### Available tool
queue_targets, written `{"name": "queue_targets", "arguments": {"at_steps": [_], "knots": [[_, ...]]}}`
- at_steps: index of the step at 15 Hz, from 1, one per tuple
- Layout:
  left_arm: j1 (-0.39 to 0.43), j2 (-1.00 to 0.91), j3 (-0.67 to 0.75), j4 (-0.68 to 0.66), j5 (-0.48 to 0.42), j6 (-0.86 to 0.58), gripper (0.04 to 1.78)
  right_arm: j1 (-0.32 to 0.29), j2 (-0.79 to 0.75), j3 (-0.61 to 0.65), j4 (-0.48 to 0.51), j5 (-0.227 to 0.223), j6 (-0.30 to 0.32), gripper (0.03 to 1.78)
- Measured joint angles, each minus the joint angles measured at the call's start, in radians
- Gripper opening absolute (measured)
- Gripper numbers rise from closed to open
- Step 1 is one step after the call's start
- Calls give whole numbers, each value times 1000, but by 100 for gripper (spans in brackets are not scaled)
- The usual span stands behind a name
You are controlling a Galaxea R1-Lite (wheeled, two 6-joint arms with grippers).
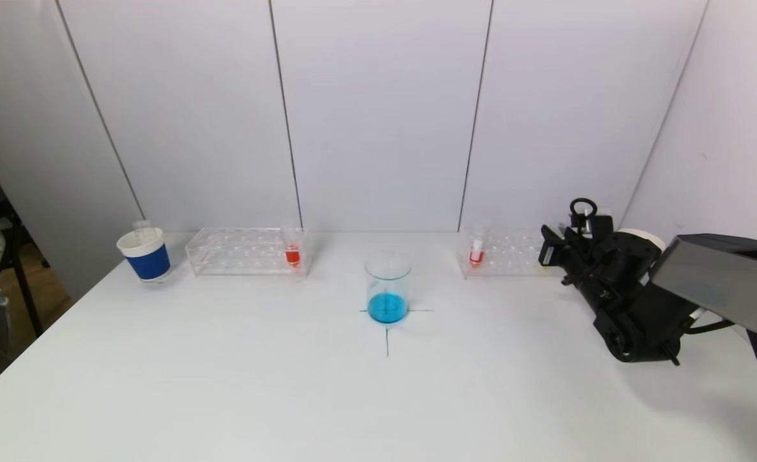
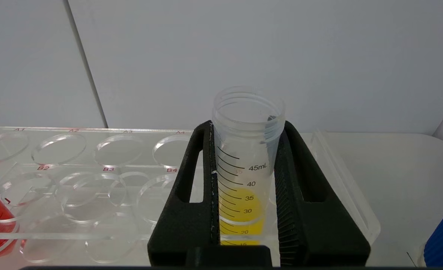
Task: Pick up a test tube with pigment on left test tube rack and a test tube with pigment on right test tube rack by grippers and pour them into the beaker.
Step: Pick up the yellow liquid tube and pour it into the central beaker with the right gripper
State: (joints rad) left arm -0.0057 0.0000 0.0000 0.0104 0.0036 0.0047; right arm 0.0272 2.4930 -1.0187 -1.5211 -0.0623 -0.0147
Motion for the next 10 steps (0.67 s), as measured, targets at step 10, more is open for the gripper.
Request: {"name": "queue_targets", "arguments": {"at_steps": [10], "knots": [[0, 0, 0, 0, 0, 0, 176, 0, -17, 9, 0, 0, 0, 48]]}}
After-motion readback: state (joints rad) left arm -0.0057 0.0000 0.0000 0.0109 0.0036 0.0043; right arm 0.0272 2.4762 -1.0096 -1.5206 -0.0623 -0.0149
